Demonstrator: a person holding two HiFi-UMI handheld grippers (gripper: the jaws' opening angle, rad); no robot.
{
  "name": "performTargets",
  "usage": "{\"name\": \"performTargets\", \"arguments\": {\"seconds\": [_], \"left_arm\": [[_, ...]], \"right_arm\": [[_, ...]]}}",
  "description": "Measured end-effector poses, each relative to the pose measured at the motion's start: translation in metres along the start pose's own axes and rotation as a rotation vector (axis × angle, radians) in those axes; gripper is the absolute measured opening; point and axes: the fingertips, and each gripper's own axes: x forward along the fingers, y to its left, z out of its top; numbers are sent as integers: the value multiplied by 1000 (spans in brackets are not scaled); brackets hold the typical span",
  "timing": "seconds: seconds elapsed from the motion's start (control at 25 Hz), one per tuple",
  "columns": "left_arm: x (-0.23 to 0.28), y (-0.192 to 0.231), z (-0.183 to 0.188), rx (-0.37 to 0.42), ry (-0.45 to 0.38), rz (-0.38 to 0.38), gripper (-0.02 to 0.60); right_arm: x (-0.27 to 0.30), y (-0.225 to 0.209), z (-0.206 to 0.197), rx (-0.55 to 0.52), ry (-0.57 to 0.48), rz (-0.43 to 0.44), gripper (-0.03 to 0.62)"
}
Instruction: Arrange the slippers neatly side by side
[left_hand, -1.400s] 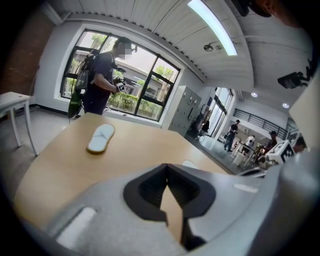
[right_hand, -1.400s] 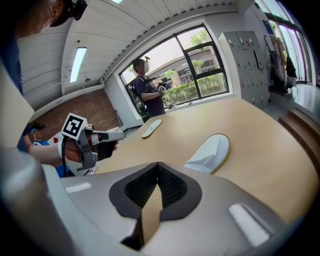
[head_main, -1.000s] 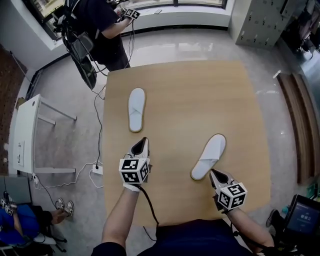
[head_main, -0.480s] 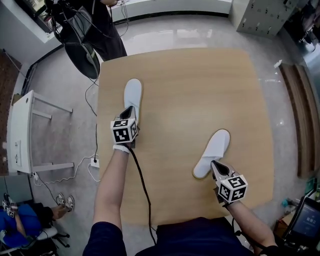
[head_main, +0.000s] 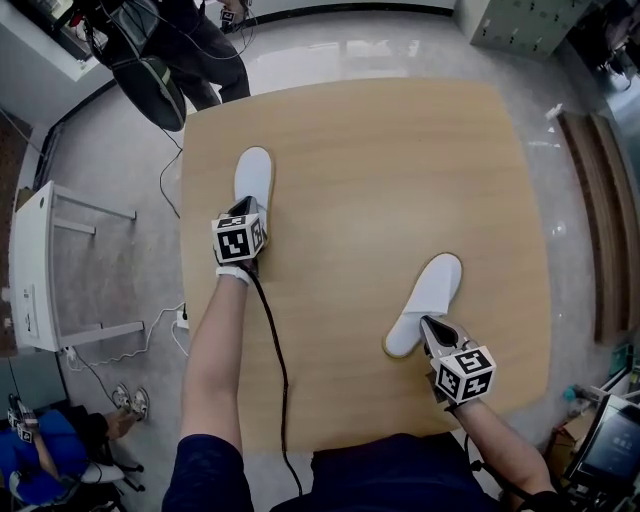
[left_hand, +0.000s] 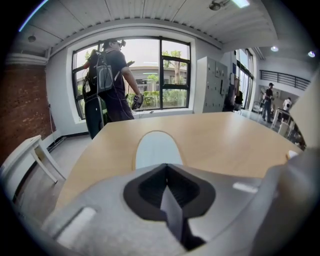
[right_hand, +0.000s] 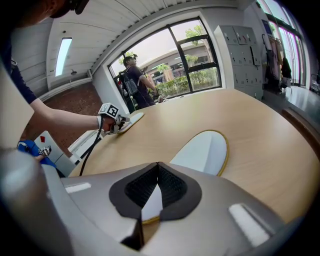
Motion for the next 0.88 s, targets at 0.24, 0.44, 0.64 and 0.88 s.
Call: {"name": "performTargets", "arguments": {"seconds": [0.24,0.44,0.64,0.88], "left_arm": [[7,-7,-14,33,67,22,3],[-1,-13,-26,106,63,34,3],[-6,-18,-39,175,47,68,3],[-21,-41,-56,106,79,56,3]], "right_arm": [[6,-8,2,3,2,-3,9],[19,-8,-11,-4,29,-3,9],[26,-9,-14,-24,19,-28,9],[36,-11,10,-46,-53,-76,9]]}}
